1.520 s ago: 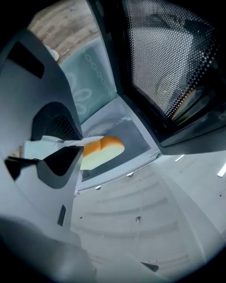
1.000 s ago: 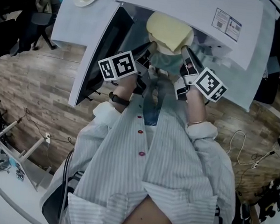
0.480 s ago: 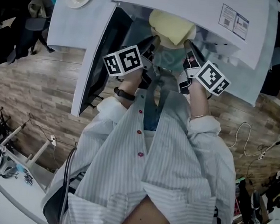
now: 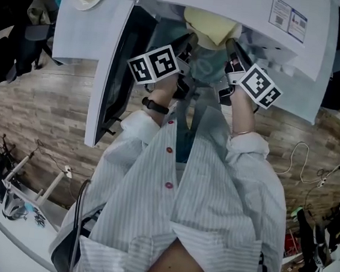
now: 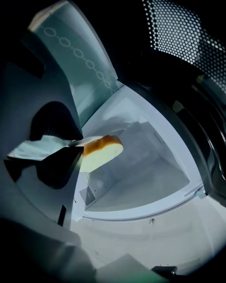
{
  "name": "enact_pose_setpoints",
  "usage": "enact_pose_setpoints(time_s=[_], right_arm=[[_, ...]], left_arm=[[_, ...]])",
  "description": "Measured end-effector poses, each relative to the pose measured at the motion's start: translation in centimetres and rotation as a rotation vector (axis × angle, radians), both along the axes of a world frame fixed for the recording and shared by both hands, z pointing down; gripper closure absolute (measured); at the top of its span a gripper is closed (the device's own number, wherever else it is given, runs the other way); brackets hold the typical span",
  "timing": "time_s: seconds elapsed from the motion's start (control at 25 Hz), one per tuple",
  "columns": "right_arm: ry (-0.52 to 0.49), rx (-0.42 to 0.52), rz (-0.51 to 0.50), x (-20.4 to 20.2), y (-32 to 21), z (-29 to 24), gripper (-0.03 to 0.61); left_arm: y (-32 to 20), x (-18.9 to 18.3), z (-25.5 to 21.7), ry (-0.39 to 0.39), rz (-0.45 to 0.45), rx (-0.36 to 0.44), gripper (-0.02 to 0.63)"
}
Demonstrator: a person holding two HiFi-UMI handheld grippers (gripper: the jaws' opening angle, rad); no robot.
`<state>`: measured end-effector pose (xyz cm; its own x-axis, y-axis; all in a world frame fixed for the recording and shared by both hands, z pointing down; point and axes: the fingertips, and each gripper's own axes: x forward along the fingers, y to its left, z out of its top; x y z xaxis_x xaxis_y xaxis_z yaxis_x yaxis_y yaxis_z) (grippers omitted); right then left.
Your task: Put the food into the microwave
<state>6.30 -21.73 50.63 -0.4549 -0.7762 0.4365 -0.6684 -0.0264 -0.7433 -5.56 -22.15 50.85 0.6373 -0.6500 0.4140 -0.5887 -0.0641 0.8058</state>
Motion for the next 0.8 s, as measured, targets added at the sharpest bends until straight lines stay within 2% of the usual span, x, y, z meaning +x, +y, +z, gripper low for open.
enact_pose_setpoints(time_s=[0.8], right_arm=[[0.083, 0.058, 0.026, 0.1, -4.2, 0.8, 0.514]], left_arm=[[-4.1, 0.1, 0.8, -0.002, -0.036, 0.036, 0.572]])
